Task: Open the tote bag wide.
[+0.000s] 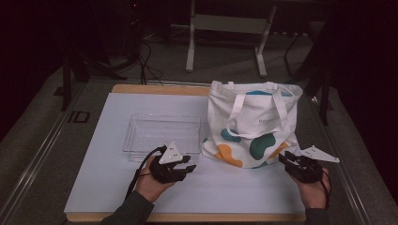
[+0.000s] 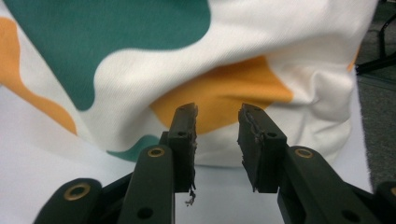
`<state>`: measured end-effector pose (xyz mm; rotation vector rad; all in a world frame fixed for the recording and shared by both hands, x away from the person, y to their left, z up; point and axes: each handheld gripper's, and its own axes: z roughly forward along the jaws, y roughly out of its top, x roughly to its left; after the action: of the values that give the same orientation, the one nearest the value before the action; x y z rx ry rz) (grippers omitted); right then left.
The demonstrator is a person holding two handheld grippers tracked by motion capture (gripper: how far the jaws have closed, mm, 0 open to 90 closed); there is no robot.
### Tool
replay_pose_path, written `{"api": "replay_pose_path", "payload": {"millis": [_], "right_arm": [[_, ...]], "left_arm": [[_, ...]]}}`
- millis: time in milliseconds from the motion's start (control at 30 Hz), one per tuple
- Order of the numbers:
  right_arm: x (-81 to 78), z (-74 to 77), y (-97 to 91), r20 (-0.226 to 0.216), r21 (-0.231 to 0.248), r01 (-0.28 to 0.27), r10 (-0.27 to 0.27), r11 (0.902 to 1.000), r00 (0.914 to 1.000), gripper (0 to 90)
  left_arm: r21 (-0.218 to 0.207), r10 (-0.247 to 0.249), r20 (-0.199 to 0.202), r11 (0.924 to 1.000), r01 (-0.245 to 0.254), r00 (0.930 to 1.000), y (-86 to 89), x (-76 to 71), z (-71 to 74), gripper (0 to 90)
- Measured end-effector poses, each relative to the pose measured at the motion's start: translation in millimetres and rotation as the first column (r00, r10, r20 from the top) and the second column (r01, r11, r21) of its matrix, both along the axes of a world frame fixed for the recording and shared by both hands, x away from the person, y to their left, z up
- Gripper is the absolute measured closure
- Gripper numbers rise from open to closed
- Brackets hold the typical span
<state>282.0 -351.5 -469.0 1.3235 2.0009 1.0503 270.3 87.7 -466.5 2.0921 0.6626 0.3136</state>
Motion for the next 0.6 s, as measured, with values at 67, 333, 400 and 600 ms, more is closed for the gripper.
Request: {"api": "replay_pose_path", "payload": {"millis": [67, 333, 400, 600], "right_arm": [[1.5, 2.0, -0.7, 0.005, -0.004, 0.0, 0.0, 1.0, 1.0, 65.6], [16.7, 14.7, -8.2, 0.012, -0.008, 0.014, -0.014, 0.9999, 0.9998, 62.9], [17.9, 15.7, -9.3, 0.008, 0.0, 0.017, -0.017, 0.9999, 0.9998, 62.5], [26.9, 18.4, -12.9, 0.007, 0.012, 0.015, -0.015, 0.9998, 0.9999, 58.8]], "left_arm": [[-0.002, 0.0, 0.006, 1.0, 0.0, 1.0, -0.7, 2.9, 3.5, 60.0], [0.016, 0.028, 0.028, 0.9995, -0.028, 0.9992, -5.2, 15.6, 16.2, 55.1], [0.006, 0.031, 0.025, 0.9995, -0.031, 0.9992, -5.6, 20.0, 18.8, 55.1], [0.024, 0.054, 0.033, 0.9982, -0.055, 0.998, -8.0, 32.8, 24.5, 52.6]]}}
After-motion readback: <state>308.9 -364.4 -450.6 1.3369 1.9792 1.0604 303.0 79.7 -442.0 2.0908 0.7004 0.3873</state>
